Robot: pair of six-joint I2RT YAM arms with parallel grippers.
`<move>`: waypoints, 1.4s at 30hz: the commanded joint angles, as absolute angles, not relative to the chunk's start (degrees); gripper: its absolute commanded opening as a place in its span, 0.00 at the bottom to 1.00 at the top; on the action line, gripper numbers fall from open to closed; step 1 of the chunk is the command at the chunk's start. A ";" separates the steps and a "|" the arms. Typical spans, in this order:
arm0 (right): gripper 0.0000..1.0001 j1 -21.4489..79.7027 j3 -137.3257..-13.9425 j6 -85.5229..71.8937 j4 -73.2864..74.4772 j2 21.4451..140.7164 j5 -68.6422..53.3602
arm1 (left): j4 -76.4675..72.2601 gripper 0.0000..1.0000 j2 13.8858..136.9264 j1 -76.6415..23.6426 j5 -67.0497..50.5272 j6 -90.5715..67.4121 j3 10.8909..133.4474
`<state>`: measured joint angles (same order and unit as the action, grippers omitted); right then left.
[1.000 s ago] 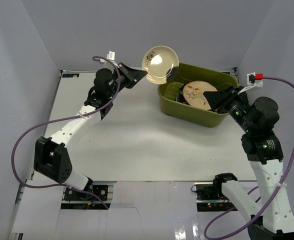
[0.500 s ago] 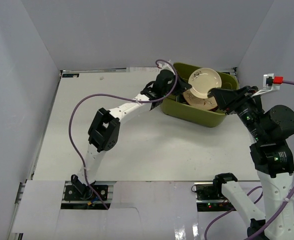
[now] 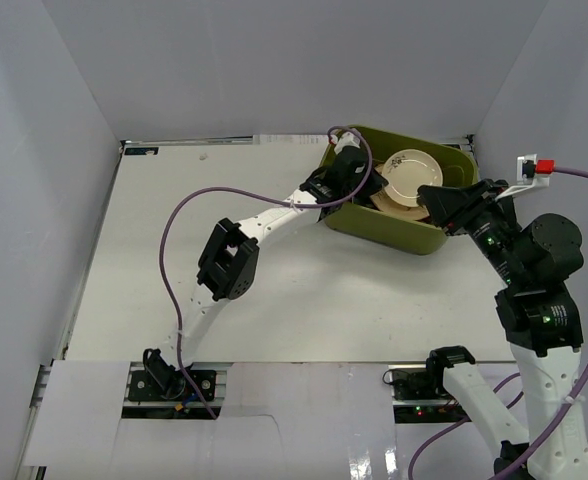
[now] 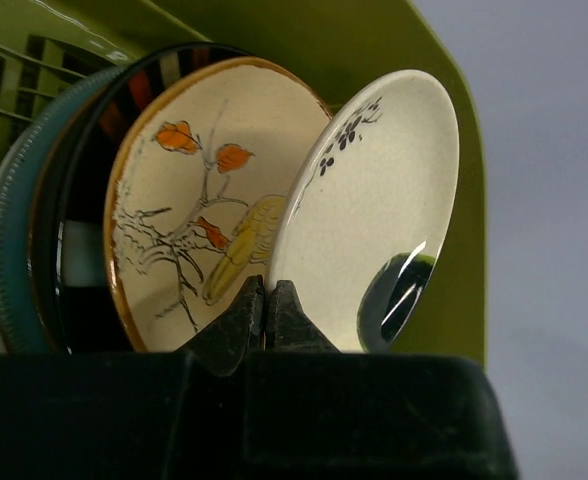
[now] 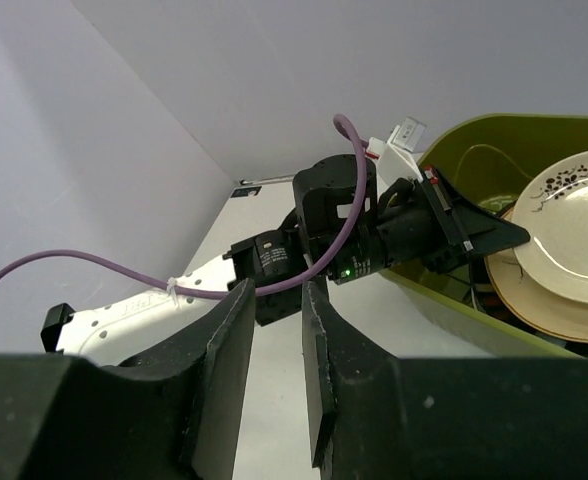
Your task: Place the plates into the plastic bin on the countertop
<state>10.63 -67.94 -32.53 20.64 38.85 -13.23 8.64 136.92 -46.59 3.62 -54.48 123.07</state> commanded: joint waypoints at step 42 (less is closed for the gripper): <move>0.90 10.99 -48.99 -17.22 24.53 16.37 -1.50 | 21.50 0.98 34.48 -45.09 8.61 -29.88 55.21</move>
